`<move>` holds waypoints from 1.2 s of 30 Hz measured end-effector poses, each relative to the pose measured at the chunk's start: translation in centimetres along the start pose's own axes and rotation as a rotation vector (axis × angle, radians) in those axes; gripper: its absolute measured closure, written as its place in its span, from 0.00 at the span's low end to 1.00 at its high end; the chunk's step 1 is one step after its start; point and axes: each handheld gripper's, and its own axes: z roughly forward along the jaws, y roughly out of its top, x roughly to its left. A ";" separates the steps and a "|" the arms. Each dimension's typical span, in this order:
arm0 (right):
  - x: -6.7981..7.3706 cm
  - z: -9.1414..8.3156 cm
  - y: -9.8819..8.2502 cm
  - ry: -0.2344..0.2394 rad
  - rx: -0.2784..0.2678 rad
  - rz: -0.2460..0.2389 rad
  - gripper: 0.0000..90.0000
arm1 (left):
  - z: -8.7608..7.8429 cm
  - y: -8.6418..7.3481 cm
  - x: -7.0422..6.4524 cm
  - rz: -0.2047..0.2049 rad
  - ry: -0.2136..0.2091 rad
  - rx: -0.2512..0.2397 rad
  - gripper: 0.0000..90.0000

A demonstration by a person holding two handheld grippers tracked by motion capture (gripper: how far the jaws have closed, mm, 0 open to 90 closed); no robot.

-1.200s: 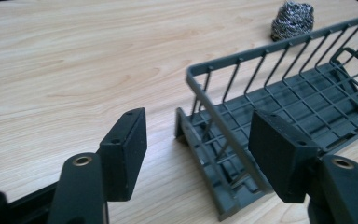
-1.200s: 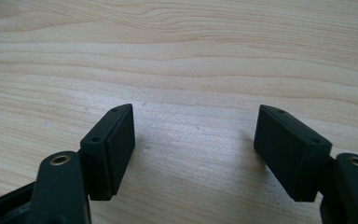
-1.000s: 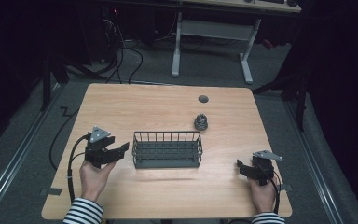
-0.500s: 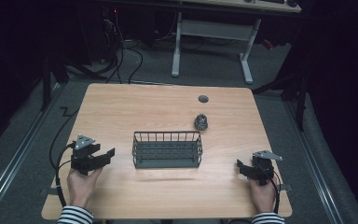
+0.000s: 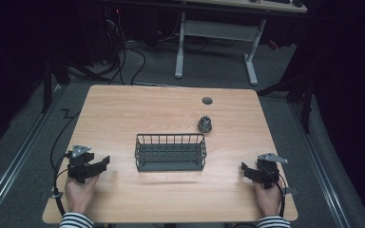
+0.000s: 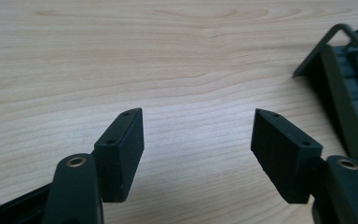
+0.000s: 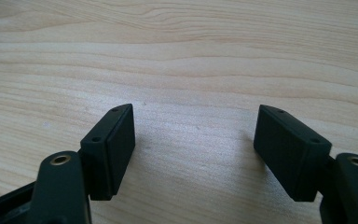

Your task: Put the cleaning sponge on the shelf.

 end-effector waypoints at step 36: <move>0.1 0.3 0.8 0.037 0.046 0.002 0.24 | 2.3 -1.8 1.1 0.035 0.131 0.011 0.33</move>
